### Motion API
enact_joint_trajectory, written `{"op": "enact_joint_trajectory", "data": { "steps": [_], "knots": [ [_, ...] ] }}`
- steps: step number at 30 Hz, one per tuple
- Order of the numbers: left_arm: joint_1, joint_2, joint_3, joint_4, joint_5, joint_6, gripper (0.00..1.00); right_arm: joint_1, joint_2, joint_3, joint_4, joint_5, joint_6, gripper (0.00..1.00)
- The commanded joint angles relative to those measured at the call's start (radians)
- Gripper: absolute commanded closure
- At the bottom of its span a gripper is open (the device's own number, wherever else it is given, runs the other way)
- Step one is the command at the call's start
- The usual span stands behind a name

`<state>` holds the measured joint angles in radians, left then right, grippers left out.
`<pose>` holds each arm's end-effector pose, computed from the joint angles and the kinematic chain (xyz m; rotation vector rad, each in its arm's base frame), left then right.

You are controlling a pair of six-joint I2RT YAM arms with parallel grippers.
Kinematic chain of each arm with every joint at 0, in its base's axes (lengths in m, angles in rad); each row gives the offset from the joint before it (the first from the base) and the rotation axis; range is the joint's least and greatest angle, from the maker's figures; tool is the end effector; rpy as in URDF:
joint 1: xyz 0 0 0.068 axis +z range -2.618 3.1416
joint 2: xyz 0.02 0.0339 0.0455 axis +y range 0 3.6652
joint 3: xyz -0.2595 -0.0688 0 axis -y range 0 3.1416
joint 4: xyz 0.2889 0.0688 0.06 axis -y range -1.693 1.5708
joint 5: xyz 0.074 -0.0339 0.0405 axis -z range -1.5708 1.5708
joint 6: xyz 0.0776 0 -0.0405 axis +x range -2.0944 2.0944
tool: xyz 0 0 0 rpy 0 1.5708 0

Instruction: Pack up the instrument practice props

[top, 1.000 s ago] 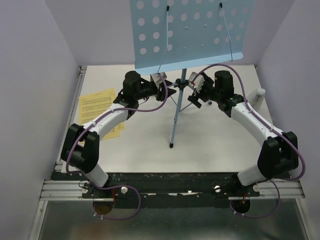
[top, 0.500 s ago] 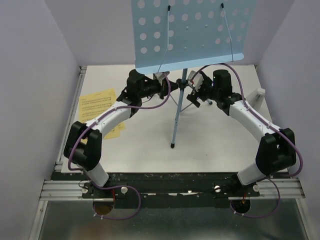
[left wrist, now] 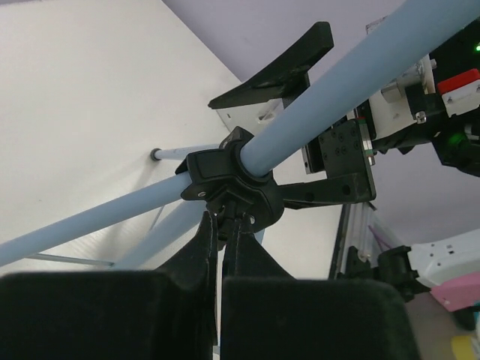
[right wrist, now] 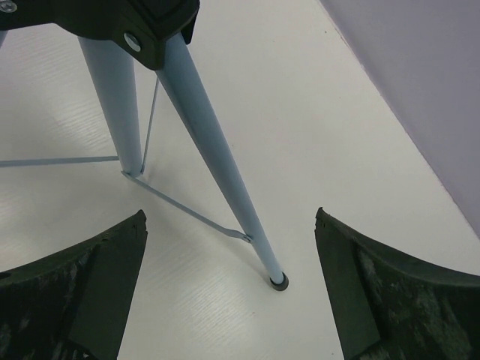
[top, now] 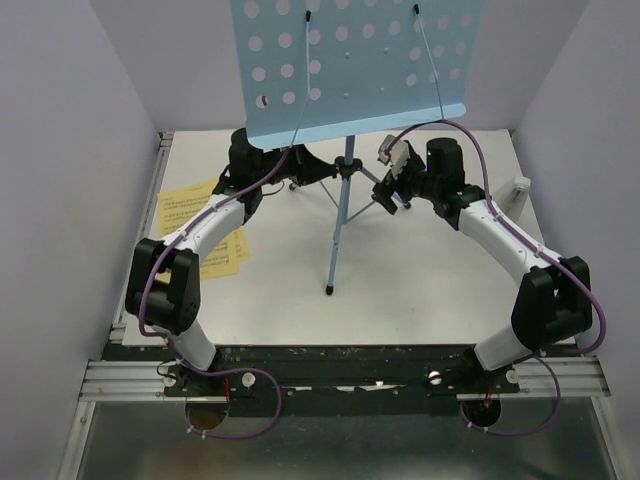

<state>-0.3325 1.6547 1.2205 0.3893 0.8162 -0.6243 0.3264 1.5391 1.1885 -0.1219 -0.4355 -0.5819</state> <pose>0.4127 -0.2023 0.2993 0.4362 1.7364 -1.3633 0.3989 0.1696 0.2643 -1.1146 1.6693 0.2814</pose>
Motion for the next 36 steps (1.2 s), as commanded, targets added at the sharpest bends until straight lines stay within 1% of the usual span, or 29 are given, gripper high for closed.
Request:
{"op": "enact_joint_trajectory", "data": {
  "steps": [1,3,6,7,9,10,11,13,14,16,17,18,19,20,21,23,25,26,28,29,30,31,32,34,36],
  "knots": [
    [0.007,0.062,0.066,0.029,0.158,-0.216,1.00,0.002,-0.022,0.020,-0.012,-0.019,0.074,0.00],
    [0.019,0.068,0.063,0.051,0.152,-0.271,1.00,0.002,-0.028,0.022,-0.005,-0.014,0.088,0.00],
    [0.052,0.065,0.050,0.059,0.089,-0.389,1.00,0.002,-0.033,0.031,-0.010,-0.009,0.116,0.00],
    [0.062,0.065,0.042,0.059,0.051,-0.463,1.00,0.002,-0.031,0.037,-0.015,-0.008,0.126,0.00],
    [0.081,0.059,0.036,-0.010,-0.027,-0.596,1.00,0.002,-0.022,0.057,-0.031,-0.011,0.148,0.00],
    [0.082,0.051,0.033,-0.053,-0.063,-0.670,1.00,0.002,-0.016,0.068,-0.036,-0.011,0.160,0.00],
    [0.082,0.044,0.033,-0.125,-0.107,-0.784,1.00,0.002,-0.008,0.078,-0.044,-0.012,0.166,0.00],
    [0.063,0.016,0.042,-0.350,-0.184,-1.023,1.00,0.002,0.006,0.098,-0.050,-0.019,0.169,0.00],
    [0.043,-0.001,0.063,-0.485,-0.227,-1.114,1.00,0.000,0.012,0.103,-0.047,-0.019,0.166,0.00],
    [0.007,-0.012,0.097,-0.584,-0.279,-1.193,1.00,0.002,0.024,0.115,-0.047,-0.012,0.154,0.00],
    [-0.003,-0.012,0.103,-0.607,-0.282,-1.218,0.86,0.002,0.027,0.120,-0.044,-0.008,0.148,0.00],
    [-0.013,-0.010,0.111,-0.628,-0.288,-1.223,0.77,0.002,0.026,0.122,-0.042,-0.003,0.140,0.00],
    [-0.017,-0.012,0.120,-0.645,-0.299,-1.212,0.70,0.002,0.023,0.122,-0.042,-0.003,0.128,0.00],
    [-0.017,-0.016,0.125,-0.661,-0.313,-1.191,0.61,0.002,0.015,0.118,-0.045,-0.002,0.120,0.00],
    [-0.011,-0.024,0.128,-0.684,-0.333,-1.169,0.56,0.002,0.009,0.114,-0.045,0.000,0.111,0.00],
    [0.021,-0.053,0.122,-0.701,-0.376,-1.071,0.50,0.000,-0.010,0.103,-0.056,0.009,0.094,0.00],
    [0.082,-0.094,0.087,-0.710,-0.414,-0.949,0.47,0.002,-0.031,0.085,-0.058,0.017,0.080,0.00],
    [0.120,-0.113,0.062,-0.707,-0.426,-0.889,0.44,0.002,-0.045,0.074,-0.058,0.021,0.076,0.00],
    [0.202,-0.144,-0.004,-0.653,-0.448,-0.696,0.42,0.002,-0.059,0.056,-0.064,0.024,0.061,0.00],
    [0.228,-0.159,-0.042,-0.595,-0.453,-0.552,0.42,0.002,-0.068,0.051,-0.070,0.021,0.054,0.00],
    [0.263,-0.171,-0.073,-0.554,-0.462,-0.423,0.39,0.000,-0.074,0.043,-0.070,0.018,0.048,0.00],
    [0.282,-0.185,-0.102,-0.541,-0.486,-0.282,0.39,0.002,-0.079,0.037,-0.071,0.015,0.039,0.00],
    [0.294,-0.202,-0.134,-0.517,-0.511,-0.167,0.39,0.002,-0.082,0.033,-0.068,0.014,0.031,0.00],
    [0.296,-0.263,-0.255,-0.396,-0.534,0.109,0.39,0.002,-0.091,0.025,-0.059,0.015,0.016,0.00],
    [0.290,-0.326,-0.353,-0.263,-0.490,0.295,0.37,0.003,-0.099,0.022,-0.051,0.018,-0.001,0.00]
  ]
}}
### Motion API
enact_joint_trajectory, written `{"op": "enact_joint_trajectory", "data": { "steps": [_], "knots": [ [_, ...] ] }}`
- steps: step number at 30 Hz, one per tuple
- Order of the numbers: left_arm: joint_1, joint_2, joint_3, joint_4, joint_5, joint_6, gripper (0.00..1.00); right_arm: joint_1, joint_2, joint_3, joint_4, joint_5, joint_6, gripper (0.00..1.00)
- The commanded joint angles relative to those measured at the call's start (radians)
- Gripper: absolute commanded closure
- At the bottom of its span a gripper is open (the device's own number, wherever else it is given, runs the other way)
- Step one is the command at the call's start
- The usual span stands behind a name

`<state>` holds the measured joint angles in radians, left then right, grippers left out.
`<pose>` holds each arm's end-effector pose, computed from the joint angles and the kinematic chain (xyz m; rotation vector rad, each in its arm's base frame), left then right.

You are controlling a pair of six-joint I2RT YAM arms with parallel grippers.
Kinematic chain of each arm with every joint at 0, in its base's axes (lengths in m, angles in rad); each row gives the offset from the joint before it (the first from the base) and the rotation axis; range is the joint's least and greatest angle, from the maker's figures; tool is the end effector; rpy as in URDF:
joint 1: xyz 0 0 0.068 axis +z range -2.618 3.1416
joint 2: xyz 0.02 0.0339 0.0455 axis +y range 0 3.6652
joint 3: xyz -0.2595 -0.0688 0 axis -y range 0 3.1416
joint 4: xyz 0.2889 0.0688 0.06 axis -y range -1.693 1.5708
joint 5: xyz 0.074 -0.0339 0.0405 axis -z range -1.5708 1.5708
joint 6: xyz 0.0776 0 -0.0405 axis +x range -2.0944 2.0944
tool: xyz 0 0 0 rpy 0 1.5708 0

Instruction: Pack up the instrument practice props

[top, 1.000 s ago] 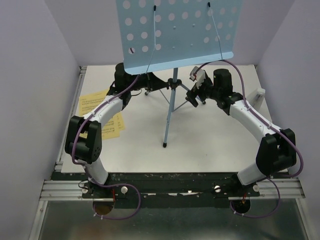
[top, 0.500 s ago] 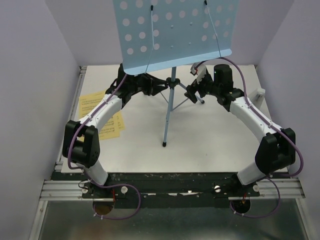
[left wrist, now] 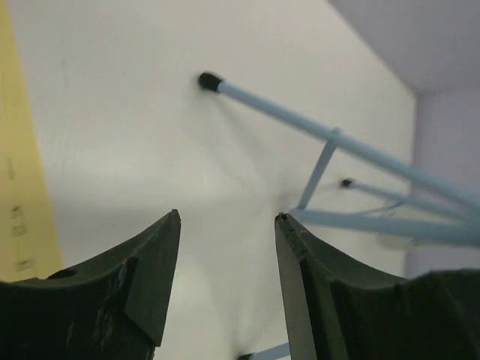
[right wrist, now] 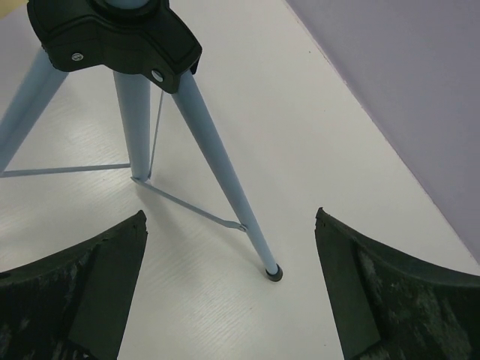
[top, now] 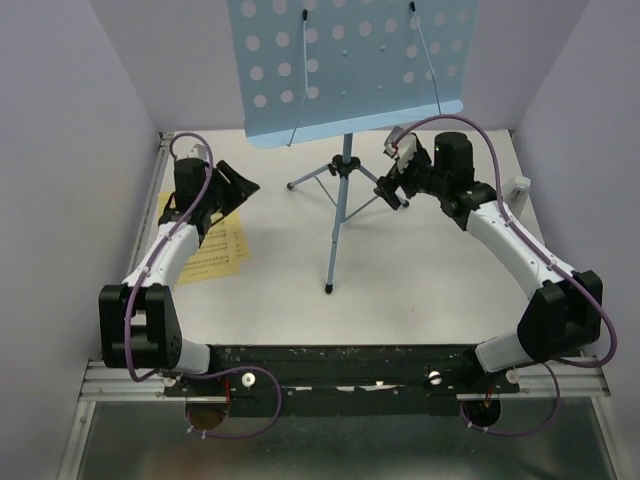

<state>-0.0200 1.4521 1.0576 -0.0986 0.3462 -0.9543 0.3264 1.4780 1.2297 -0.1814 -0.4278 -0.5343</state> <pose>0.4079 -0.0345 0.2459 -0.7717 2.0317 -0.9389 0.3896 0.1659 0.2988 -1.0617 1.6606 0.2918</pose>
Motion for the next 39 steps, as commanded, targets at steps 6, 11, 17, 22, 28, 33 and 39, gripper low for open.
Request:
{"op": "enact_joint_trajectory", "data": {
  "steps": [6,11,17,22,28,33,39],
  "knots": [
    [-0.136,-0.239,-0.286,0.305,0.237,1.265,0.01,0.002,-0.064,-0.042,0.013,0.004,-0.069,0.00],
    [-0.363,-0.273,-0.436,0.594,0.088,1.889,0.01,0.002,-0.096,-0.085,0.014,-0.012,-0.072,0.00],
    [-0.445,-0.161,-0.257,0.669,0.103,2.052,0.28,0.002,-0.136,-0.140,0.043,-0.038,-0.056,0.00],
    [-0.462,-0.062,-0.200,0.729,0.191,2.203,0.44,0.002,-0.177,-0.187,0.062,-0.045,-0.056,0.00],
    [-0.474,0.010,-0.119,0.652,0.226,2.296,0.48,0.000,-0.209,-0.216,0.069,-0.046,-0.058,0.00],
    [-0.474,0.048,-0.078,0.637,0.237,2.313,0.53,0.002,-0.222,-0.222,0.074,-0.042,-0.055,0.00],
    [-0.478,0.060,-0.073,0.586,0.270,2.367,0.55,0.000,-0.216,-0.222,0.080,-0.034,-0.055,0.00]
  ]
}}
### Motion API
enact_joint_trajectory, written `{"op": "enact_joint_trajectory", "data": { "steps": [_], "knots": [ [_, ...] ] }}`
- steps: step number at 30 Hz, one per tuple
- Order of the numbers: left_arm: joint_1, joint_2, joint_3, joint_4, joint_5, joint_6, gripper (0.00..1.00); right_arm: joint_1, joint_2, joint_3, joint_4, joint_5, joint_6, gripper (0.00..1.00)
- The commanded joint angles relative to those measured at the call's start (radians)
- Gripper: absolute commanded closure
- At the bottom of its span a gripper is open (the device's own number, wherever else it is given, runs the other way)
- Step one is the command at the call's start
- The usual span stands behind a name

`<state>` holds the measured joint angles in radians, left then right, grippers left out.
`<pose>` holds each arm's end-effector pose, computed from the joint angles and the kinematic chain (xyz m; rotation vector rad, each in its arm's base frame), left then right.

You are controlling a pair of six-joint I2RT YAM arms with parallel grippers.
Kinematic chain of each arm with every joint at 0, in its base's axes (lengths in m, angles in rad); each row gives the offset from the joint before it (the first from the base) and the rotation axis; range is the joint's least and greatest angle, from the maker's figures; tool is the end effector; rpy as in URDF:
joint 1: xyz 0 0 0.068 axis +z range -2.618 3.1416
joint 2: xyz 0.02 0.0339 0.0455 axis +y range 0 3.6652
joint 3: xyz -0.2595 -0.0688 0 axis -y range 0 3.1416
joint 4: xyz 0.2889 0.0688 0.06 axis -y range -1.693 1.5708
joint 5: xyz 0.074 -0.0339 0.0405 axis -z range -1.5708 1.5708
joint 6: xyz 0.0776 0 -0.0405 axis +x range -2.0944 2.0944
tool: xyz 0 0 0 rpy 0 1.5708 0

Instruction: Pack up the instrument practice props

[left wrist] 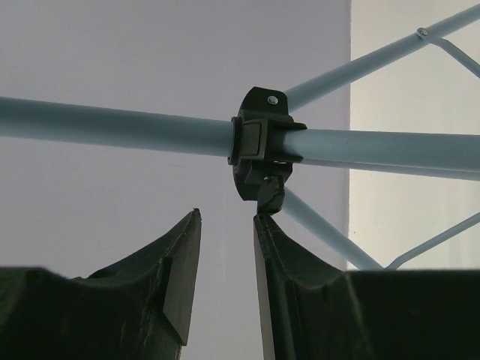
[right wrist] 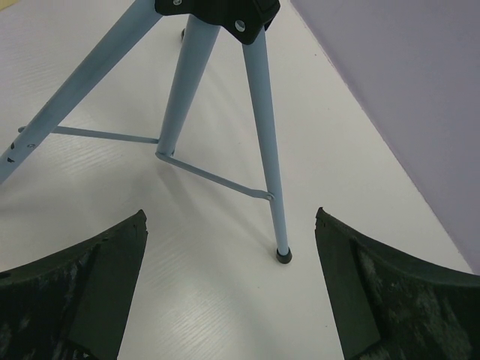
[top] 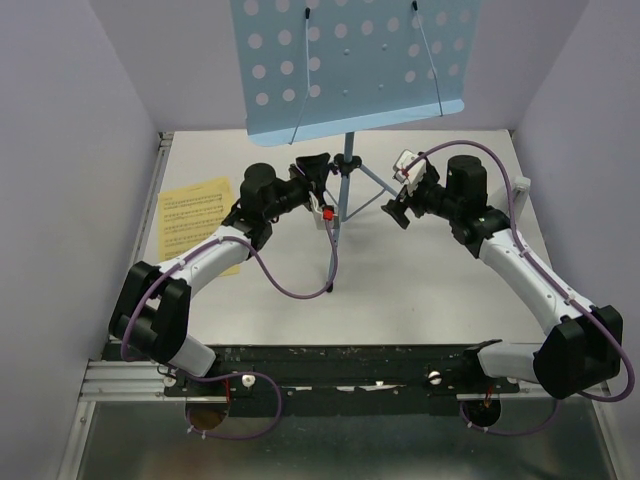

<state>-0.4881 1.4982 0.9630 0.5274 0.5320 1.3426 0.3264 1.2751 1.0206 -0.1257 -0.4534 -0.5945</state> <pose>0.3535 -0.2323 0.2755 1.4633 0.6039 0.2494 0.3420 0.1517 0.2937 -1.1082 1.5674 0.2619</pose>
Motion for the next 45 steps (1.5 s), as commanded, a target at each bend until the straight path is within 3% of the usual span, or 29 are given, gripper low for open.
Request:
{"op": "enact_joint_trajectory", "data": {
  "steps": [1,3,13,22,25,27,30,34,38,40,42,45],
  "knots": [
    [-0.012,0.010,0.014,-0.035,0.080,0.078,0.53,0.002,-0.010,-0.011,0.023,-0.010,0.007,0.00],
    [-0.012,-0.006,0.002,-0.029,0.063,0.081,0.45,0.003,-0.006,-0.007,0.023,-0.008,0.005,0.00],
    [-0.009,-0.027,0.002,-0.127,0.083,0.112,0.45,0.002,0.032,0.024,0.023,-0.007,0.013,0.00],
    [-0.018,0.027,0.066,-0.104,0.043,-0.014,0.56,0.002,0.052,0.041,0.014,-0.001,0.012,0.00],
    [-0.017,0.028,0.066,-0.096,0.031,-0.075,0.67,0.002,0.052,0.041,0.009,0.001,0.012,0.00],
    [-0.018,0.023,0.053,-0.064,0.020,-0.121,0.96,0.002,0.052,0.044,0.001,0.004,0.007,0.00],
    [-0.018,0.013,0.037,-0.035,-0.016,-0.236,1.00,0.000,0.056,0.050,-0.015,0.009,0.001,0.00],
    [0.005,0.000,0.121,-0.128,-0.099,-0.671,1.00,0.002,0.061,0.068,-0.043,0.016,-0.001,0.00],
    [0.115,0.028,0.235,-0.230,0.009,-1.394,1.00,0.002,0.073,0.099,-0.086,0.024,-0.001,0.00],
    [0.170,0.063,0.227,-0.186,0.101,-1.765,1.00,0.002,0.084,0.116,-0.110,0.028,0.001,0.00],
    [0.203,0.100,0.168,-0.031,0.192,-2.070,1.00,0.002,0.093,0.134,-0.136,0.030,-0.002,0.00],
    [0.189,0.116,0.119,0.078,0.204,-2.246,1.00,0.002,0.107,0.157,-0.167,0.038,0.001,0.00]
  ]
}}
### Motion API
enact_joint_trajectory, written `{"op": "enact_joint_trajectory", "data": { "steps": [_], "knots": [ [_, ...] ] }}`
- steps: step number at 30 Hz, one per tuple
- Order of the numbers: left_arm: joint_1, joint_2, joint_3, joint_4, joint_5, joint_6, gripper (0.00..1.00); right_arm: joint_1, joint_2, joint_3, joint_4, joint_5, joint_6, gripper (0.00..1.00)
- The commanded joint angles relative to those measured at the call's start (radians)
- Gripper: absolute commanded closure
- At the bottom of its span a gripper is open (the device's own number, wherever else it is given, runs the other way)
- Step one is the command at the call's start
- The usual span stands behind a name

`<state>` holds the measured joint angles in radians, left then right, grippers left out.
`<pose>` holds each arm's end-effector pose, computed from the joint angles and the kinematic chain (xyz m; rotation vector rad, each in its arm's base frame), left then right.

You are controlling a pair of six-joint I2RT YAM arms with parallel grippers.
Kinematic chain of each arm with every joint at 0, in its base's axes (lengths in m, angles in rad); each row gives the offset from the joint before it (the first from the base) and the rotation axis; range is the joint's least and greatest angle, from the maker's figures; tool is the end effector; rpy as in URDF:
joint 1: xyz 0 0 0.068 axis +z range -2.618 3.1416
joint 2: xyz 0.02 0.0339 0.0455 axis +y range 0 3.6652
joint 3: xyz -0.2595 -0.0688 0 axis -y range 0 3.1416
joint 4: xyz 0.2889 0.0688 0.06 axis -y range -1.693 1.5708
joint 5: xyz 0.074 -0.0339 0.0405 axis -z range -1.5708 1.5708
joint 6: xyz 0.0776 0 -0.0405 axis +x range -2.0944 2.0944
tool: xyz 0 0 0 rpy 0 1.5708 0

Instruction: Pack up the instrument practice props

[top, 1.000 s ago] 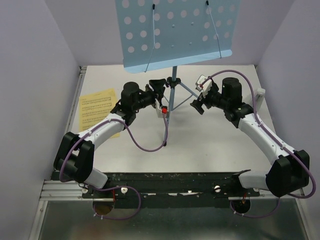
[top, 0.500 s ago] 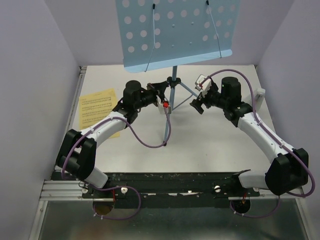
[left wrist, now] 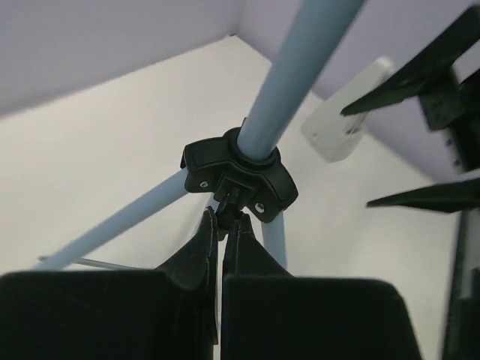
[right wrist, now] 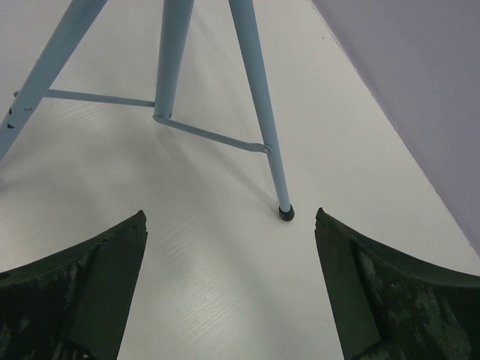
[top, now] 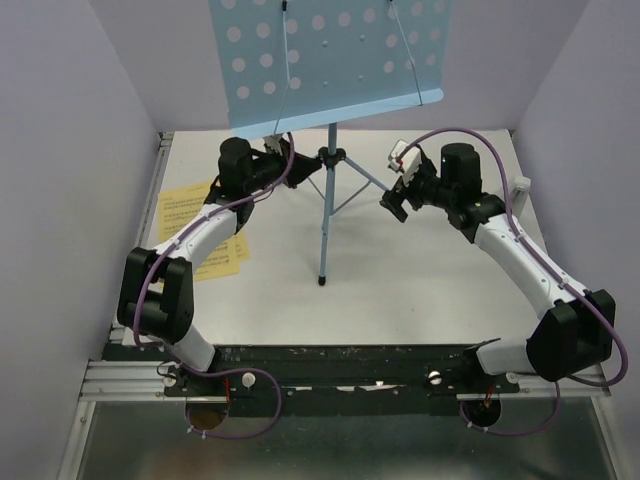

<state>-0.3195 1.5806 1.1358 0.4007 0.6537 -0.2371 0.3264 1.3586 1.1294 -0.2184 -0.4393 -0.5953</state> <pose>0.4073 -0.1845 0.2969 0.5877 1.5861 -0.9474 0.3592 0.1564 0.2975 -1.1204 1.6363 0.2688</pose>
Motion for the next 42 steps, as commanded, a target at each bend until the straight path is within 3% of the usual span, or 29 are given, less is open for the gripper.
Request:
{"op": "enact_joint_trajectory", "data": {
  "steps": [1,7,14,18,23,24,26,28,31,34,36,37,42],
  "knots": [
    [0.016,0.038,-0.053,0.219,0.084,-0.697,1.00,0.002,0.027,0.059,-0.087,0.024,0.003,0.00],
    [0.065,0.136,0.031,0.250,0.155,-0.944,1.00,0.002,0.053,0.108,-0.151,0.040,0.008,0.00],
    [0.112,0.202,0.121,-0.008,0.227,-1.419,0.99,0.002,0.047,0.122,-0.165,0.031,0.009,0.00],
    [0.099,0.128,0.090,-0.147,0.176,-1.516,0.59,0.002,0.031,0.107,-0.165,0.040,0.000,0.00],
    [0.161,0.039,0.061,-0.272,0.106,-1.415,0.38,0.003,0.023,0.101,-0.162,0.034,-0.008,0.00],
    [0.190,0.026,0.052,-0.290,0.089,-1.365,0.36,0.002,0.023,0.104,-0.161,0.037,-0.009,0.00],
    [0.244,0.004,0.041,-0.339,0.035,-1.189,0.22,0.002,0.023,0.107,-0.157,0.040,-0.011,0.00],
    [0.304,-0.019,0.016,-0.365,-0.027,-0.997,0.20,0.000,0.019,0.107,-0.151,0.043,-0.017,0.00],
    [0.376,-0.043,0.007,-0.430,-0.075,-0.582,0.20,0.002,0.013,0.099,-0.141,0.042,-0.024,0.00],
    [0.363,-0.100,-0.011,-0.509,-0.146,-0.235,0.20,0.002,0.007,0.095,-0.136,0.034,-0.035,0.00],
    [0.332,-0.171,-0.071,-0.485,-0.192,-0.061,0.09,0.002,0.004,0.095,-0.136,0.028,-0.041,0.00],
    [0.323,-0.221,-0.121,-0.456,-0.213,0.056,0.02,0.002,0.004,0.093,-0.136,0.019,-0.049,0.00],
    [0.194,-0.444,-0.373,-0.234,-0.174,0.569,0.01,0.002,-0.021,0.044,-0.102,-0.027,-0.051,0.00]
  ]
}}
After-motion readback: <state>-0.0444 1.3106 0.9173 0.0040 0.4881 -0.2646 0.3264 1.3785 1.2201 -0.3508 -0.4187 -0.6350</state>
